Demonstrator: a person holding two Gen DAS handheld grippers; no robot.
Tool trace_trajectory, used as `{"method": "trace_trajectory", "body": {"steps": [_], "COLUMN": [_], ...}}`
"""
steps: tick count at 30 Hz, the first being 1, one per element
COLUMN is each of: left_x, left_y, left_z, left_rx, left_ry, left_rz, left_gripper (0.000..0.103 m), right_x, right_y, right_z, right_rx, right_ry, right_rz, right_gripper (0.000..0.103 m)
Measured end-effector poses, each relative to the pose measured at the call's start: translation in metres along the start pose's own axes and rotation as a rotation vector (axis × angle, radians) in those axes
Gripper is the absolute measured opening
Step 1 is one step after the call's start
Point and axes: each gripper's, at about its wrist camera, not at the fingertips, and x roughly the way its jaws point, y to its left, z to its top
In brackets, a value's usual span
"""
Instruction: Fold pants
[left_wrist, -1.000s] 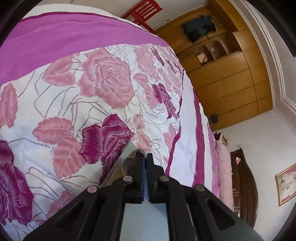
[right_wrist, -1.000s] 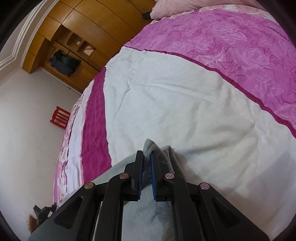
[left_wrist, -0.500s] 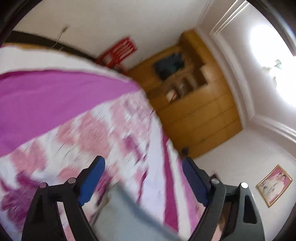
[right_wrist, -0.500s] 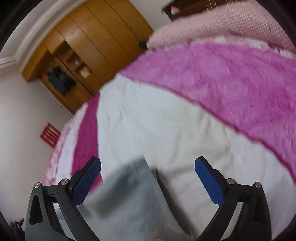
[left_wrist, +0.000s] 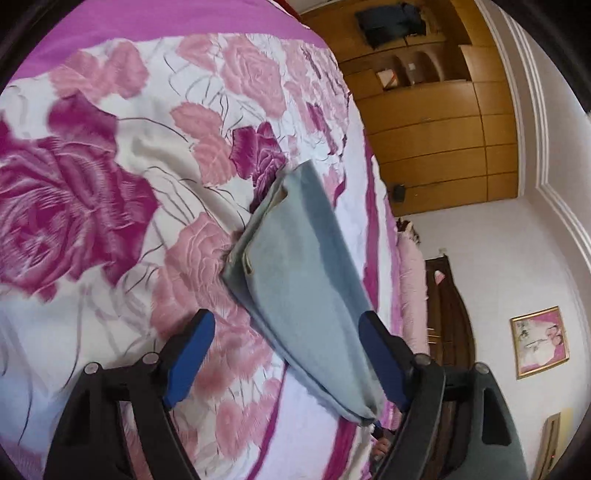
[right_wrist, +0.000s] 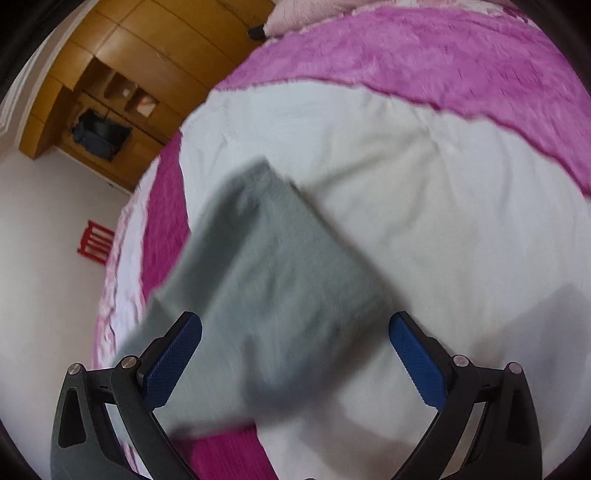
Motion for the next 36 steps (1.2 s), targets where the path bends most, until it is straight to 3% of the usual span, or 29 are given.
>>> {"method": "trace_trajectory", "body": {"steps": [3,6,9,10,11,12,13,15,18,23,28,31,33,36], "left_x": [0.023,0.029,0.039,0.041,0.042,0.043,0.043,0.039,0.037,0.037,0.013,-0.007,-0.022,-0.038], "left_y": [0.000,-0.006,-0.007,-0.007,-0.004,-0.002,-0.001,-0.002,-0.009,-0.013,-0.031,-0.040,-0.034,-0.025], "left_z": [0.000,-0.001,-0.001,-0.001,0.001,0.000,0.000,-0.003,-0.003,0.005,0.002,-0.010,-0.022,-0.048], "left_rx": [0.012,0.025,0.019,0.009,-0.002,-0.015,-0.018,0.004,0.036,0.023,0.056,0.091,0.075,0.085], "left_ry": [0.031,0.022,0.020,0.014,0.007,0.010,0.015,0.011,0.000,-0.016,-0.055,-0.069,-0.071,-0.043], "left_rz": [0.044,0.040,0.043,0.048,0.053,0.063,0.062,0.056,0.052,0.044,-0.005,-0.012,-0.032,-0.003], "left_gripper": [0.077,0.076,0.067,0.053,0.030,0.016,0.008,0.008,0.007,0.007,0.006,0.006,0.006,0.006], "right_x": [-0.007,-0.005,0.002,0.008,0.014,0.018,0.022,0.028,0.035,-0.002,-0.036,-0.052,-0.060,-0.072], "right_y": [-0.001,-0.002,-0.007,-0.010,-0.013,-0.017,-0.025,-0.045,-0.060,-0.034,-0.036,-0.050,-0.055,-0.061], "right_z": [-0.014,-0.015,-0.006,-0.001,0.004,0.005,0.008,0.010,0.016,0.027,0.023,0.013,0.002,-0.014], "right_rx": [-0.002,0.010,0.066,0.071,0.070,0.081,0.118,0.245,0.346,0.176,0.177,0.206,0.190,0.146], "right_ry": [-0.028,-0.027,-0.048,-0.056,-0.060,-0.066,-0.071,-0.050,0.018,0.009,0.010,0.005,0.016,0.031], "right_rz": [0.005,0.042,0.193,0.238,0.243,0.241,0.241,0.274,0.395,0.379,0.389,0.392,0.364,0.310], "right_gripper": [0.103,0.103,0.095,0.089,0.085,0.073,0.054,0.027,0.013,0.012,0.012,0.012,0.012,0.012]}}
